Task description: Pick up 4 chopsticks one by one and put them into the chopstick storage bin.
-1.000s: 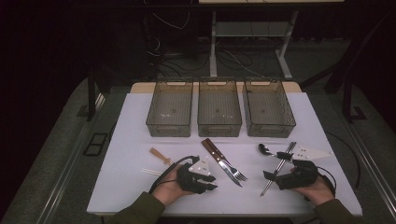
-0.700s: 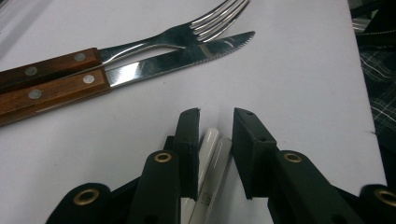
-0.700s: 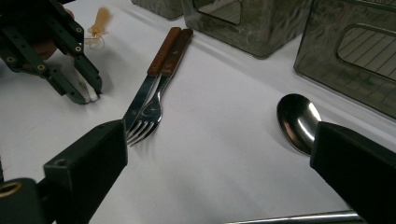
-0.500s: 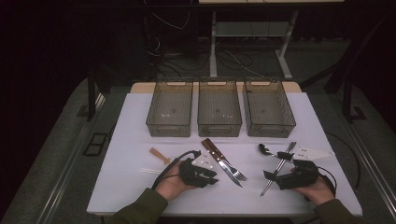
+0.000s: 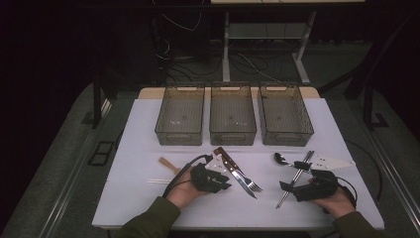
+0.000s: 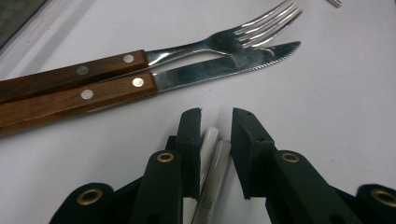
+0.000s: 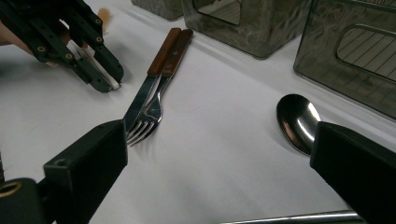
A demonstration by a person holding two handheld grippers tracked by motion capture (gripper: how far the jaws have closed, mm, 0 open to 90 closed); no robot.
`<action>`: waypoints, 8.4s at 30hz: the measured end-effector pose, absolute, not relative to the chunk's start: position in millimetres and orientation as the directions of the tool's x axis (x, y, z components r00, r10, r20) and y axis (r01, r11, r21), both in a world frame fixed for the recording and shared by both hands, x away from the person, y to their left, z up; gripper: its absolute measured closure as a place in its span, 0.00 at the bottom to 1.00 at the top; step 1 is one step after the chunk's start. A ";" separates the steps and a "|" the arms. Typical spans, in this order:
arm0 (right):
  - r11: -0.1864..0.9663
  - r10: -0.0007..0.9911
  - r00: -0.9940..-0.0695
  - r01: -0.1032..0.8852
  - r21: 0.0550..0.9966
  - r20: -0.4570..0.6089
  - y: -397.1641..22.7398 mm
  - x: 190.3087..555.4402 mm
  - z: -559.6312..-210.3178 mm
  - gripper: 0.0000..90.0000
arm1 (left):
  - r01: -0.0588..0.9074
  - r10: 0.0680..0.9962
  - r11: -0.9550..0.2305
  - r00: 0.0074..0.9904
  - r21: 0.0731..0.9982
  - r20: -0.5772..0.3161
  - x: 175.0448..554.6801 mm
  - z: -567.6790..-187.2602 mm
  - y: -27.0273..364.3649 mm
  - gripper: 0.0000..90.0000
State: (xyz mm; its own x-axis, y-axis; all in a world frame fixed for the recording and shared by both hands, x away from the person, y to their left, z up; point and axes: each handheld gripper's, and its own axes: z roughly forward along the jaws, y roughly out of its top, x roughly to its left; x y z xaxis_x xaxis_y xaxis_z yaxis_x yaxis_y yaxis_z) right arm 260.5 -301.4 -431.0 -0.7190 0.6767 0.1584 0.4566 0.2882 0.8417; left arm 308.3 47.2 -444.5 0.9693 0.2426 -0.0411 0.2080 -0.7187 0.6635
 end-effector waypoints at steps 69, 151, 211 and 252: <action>0.287 0.684 -0.712 0.464 0.838 0.160 -302.2 260.0 -431.1 0.05 | 0.550 0.647 -0.553 0.756 0.626 -0.093 298.3 -438.1 236.9 0.99; 0.281 0.681 -0.713 0.462 0.841 0.164 -301.9 260.6 -430.9 0.04 | 0.294 0.310 -0.682 0.945 0.670 -0.098 275.9 -436.9 137.8 0.90; 0.284 0.678 -0.717 0.458 0.842 0.161 -301.6 260.5 -430.5 0.04 | 0.311 0.294 -0.654 0.944 0.689 -0.147 273.0 -433.3 132.8 0.93; 0.284 0.674 -0.720 0.459 0.842 0.165 -300.2 260.6 -431.8 0.04 | 0.364 0.526 -0.422 0.844 0.830 -0.103 352.2 -354.3 121.4 0.93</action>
